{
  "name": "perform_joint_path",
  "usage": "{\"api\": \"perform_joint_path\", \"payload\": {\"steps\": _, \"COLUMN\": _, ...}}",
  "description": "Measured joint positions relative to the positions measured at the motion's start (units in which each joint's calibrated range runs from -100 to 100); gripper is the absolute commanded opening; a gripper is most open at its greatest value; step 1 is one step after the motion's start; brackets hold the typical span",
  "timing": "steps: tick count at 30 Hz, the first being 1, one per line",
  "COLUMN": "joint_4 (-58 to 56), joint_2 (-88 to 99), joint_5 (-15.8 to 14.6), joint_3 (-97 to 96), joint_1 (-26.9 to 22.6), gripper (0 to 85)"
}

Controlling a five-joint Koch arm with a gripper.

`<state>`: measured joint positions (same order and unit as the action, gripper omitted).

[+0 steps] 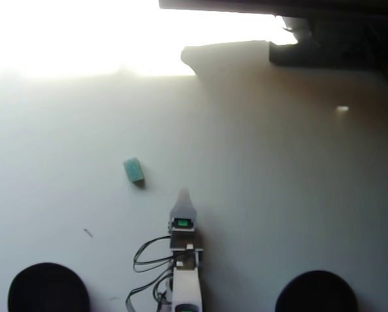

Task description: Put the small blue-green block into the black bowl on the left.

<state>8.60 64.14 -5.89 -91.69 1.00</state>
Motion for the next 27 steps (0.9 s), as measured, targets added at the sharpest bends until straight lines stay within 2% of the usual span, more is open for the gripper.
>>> {"api": "perform_joint_path", "payload": {"steps": 13, "joint_4": 0.0, "joint_2": 0.0, "joint_5": 0.0, "joint_3": 0.0, "joint_1": 0.0, "gripper": 49.5}}
{"api": "perform_joint_path", "payload": {"steps": 27, "joint_4": 0.0, "joint_2": 0.0, "joint_5": 0.2, "joint_3": 0.0, "joint_1": -0.4, "gripper": 44.8}}
